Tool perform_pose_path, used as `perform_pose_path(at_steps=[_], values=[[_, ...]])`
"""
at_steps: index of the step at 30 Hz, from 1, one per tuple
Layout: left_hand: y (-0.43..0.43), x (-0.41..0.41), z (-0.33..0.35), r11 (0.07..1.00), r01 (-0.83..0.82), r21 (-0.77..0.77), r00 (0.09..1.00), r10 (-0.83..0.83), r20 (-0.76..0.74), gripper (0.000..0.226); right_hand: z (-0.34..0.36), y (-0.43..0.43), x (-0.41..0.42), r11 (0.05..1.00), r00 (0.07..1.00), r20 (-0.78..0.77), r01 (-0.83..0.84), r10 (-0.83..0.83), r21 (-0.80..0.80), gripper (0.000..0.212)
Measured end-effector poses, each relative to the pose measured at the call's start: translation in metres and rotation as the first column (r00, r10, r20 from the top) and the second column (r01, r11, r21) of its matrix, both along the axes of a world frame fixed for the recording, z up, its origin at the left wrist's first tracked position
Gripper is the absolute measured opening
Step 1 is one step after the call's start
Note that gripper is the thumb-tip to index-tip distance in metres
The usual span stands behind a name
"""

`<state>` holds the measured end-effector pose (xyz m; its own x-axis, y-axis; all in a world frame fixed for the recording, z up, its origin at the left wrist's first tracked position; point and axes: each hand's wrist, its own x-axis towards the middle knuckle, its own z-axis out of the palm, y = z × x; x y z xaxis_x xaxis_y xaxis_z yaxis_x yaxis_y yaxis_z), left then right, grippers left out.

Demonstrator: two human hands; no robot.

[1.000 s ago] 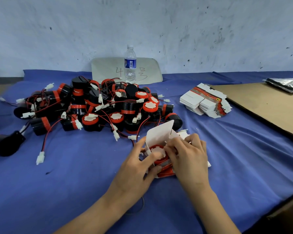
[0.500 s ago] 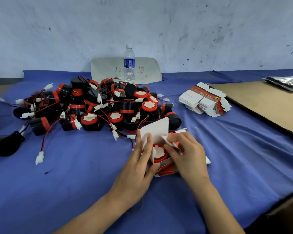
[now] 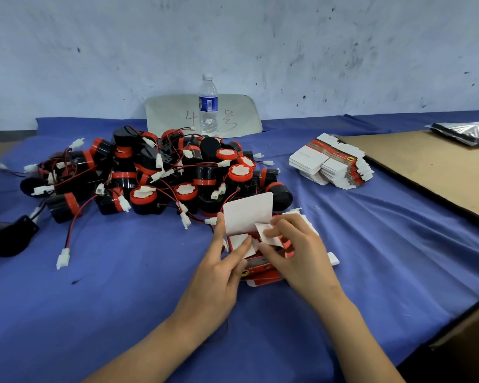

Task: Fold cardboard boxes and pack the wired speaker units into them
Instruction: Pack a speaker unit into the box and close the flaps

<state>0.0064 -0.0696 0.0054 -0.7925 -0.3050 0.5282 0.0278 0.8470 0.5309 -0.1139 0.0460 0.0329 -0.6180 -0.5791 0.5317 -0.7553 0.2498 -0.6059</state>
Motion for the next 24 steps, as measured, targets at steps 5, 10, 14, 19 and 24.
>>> perform_pose_path(at_steps=[5, 10, 14, 19, 24], values=[[0.004, -0.001, 0.002, 0.999, -0.040, 0.002, 0.997, 0.040, -0.071, 0.038, -0.002, -0.009, 0.007, 0.992, 0.985, 0.136, 0.113, -0.104, -0.061, 0.026], [0.005, -0.001, 0.001, 0.996, -0.067, -0.056, 0.991, 0.060, -0.117, 0.035, -0.002, -0.013, 0.005, 0.991, 0.967, 0.242, 0.100, -0.077, -0.085, 0.038], [0.007, -0.001, 0.003, 0.986, -0.121, -0.118, 0.983, 0.102, -0.152, 0.033, 0.001, -0.005, -0.006, 1.000, 0.979, 0.202, -0.014, 0.012, 0.006, 0.020], [0.006, 0.001, 0.007, 0.994, -0.083, -0.065, 0.987, 0.073, -0.143, 0.027, 0.011, 0.007, -0.009, 0.975, 0.916, 0.353, -0.219, 0.191, 0.040, 0.024], [0.009, 0.001, 0.006, 0.994, -0.034, -0.106, 0.989, 0.018, -0.148, 0.040, 0.006, 0.003, -0.009, 0.986, 0.929, 0.333, -0.165, 0.159, -0.009, 0.019]])
